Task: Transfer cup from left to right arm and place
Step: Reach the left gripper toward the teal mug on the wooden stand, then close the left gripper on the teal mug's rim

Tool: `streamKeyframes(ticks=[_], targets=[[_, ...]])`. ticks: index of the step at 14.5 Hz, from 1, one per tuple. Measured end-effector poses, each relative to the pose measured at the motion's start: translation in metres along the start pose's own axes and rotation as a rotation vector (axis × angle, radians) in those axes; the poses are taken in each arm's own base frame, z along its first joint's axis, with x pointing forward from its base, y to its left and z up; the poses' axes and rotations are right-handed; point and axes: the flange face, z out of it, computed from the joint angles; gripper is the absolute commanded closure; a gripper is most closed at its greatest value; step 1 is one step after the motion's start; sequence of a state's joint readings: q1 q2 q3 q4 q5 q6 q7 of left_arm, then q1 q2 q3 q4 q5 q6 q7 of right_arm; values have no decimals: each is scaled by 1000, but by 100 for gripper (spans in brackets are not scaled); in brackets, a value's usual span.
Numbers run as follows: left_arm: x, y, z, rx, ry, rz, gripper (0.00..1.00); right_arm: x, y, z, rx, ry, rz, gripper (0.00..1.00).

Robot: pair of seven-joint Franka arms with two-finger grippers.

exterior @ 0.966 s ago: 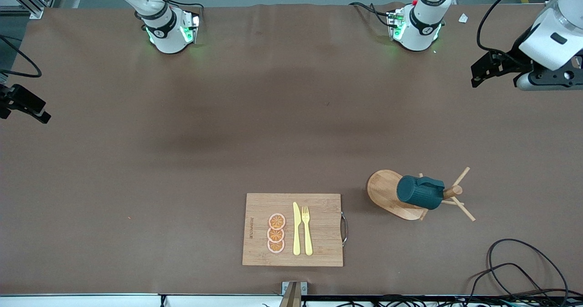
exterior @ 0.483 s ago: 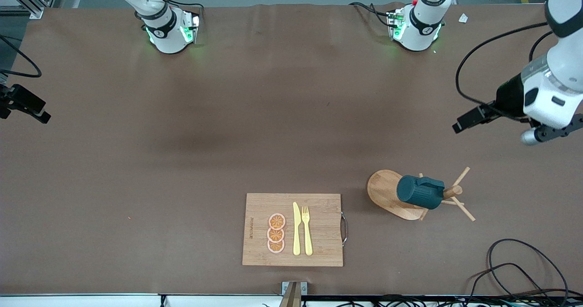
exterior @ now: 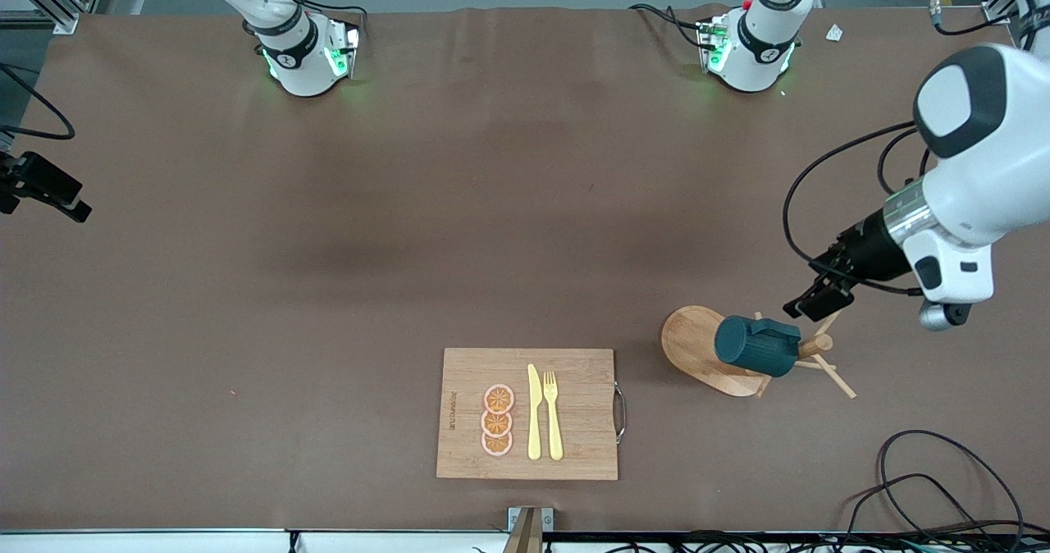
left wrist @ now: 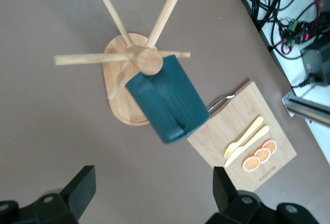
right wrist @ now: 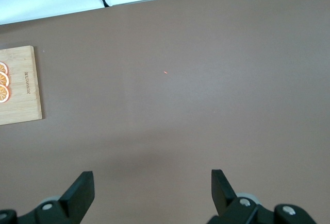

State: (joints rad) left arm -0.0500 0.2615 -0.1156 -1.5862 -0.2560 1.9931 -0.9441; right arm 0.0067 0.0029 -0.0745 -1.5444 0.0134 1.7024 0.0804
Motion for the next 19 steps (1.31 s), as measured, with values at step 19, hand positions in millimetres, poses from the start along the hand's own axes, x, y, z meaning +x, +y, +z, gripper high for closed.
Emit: streamKeyframes(ticks=[19], targets=[[14, 35, 60, -14, -52, -480, 0, -1, 0, 1, -1, -9, 0, 0]])
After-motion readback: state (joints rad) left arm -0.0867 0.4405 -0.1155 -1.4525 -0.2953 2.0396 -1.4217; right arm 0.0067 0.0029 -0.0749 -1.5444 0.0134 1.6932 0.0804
